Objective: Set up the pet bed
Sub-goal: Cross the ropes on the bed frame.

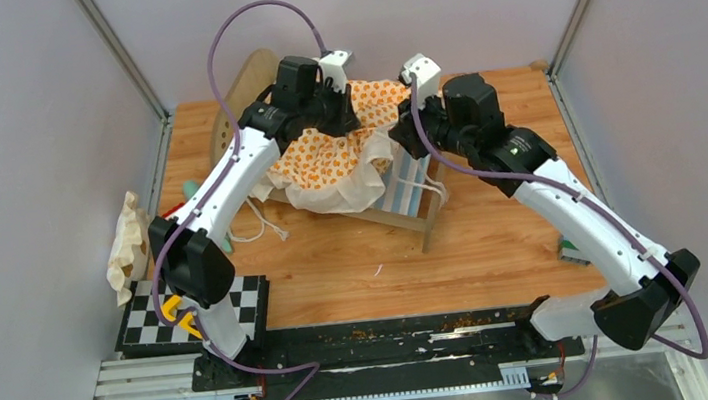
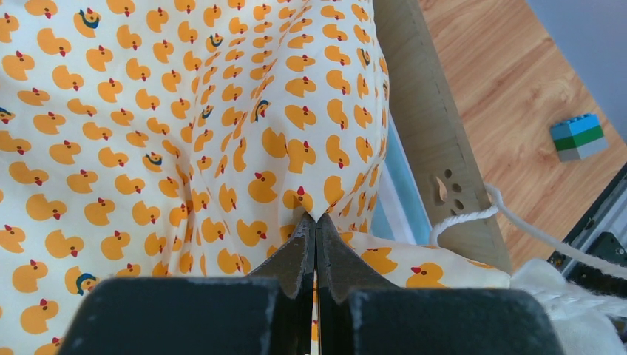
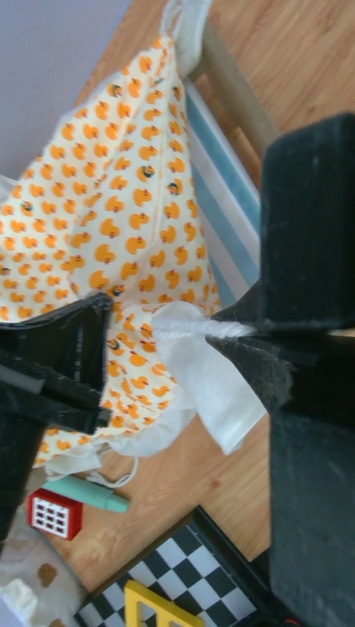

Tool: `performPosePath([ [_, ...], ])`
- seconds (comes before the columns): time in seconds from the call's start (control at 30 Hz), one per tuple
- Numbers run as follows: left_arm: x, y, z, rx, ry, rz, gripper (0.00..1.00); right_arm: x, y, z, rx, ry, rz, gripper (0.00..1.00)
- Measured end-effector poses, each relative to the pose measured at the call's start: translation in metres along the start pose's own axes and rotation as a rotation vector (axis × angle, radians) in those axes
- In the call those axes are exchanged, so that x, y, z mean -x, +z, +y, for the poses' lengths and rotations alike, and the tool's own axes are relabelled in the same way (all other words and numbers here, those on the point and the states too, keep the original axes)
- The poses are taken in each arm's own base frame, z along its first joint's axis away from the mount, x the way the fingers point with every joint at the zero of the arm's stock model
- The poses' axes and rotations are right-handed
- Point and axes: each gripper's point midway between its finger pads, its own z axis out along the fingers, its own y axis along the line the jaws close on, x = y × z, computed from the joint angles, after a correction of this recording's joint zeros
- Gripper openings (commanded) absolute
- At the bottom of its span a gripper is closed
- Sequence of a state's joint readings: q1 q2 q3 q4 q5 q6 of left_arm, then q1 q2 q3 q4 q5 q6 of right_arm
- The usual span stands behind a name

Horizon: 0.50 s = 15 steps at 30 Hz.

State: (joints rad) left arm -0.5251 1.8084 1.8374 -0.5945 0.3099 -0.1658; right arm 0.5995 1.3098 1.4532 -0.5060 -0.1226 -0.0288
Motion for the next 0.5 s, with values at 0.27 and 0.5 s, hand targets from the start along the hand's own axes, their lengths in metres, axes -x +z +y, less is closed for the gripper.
performPosePath([
  [0.27, -0.002, -0.001, 0.002, 0.002, 0.007, 0.009, 0.00, -0.049, -0.009, 0.005, 0.015, 0.041, 0.178, 0.62],
  [0.5, -0.002, -0.004, 0.006, 0.009, 0.007, 0.014, 0.00, -0.084, -0.025, -0.014, -0.069, -0.046, 0.216, 0.68],
])
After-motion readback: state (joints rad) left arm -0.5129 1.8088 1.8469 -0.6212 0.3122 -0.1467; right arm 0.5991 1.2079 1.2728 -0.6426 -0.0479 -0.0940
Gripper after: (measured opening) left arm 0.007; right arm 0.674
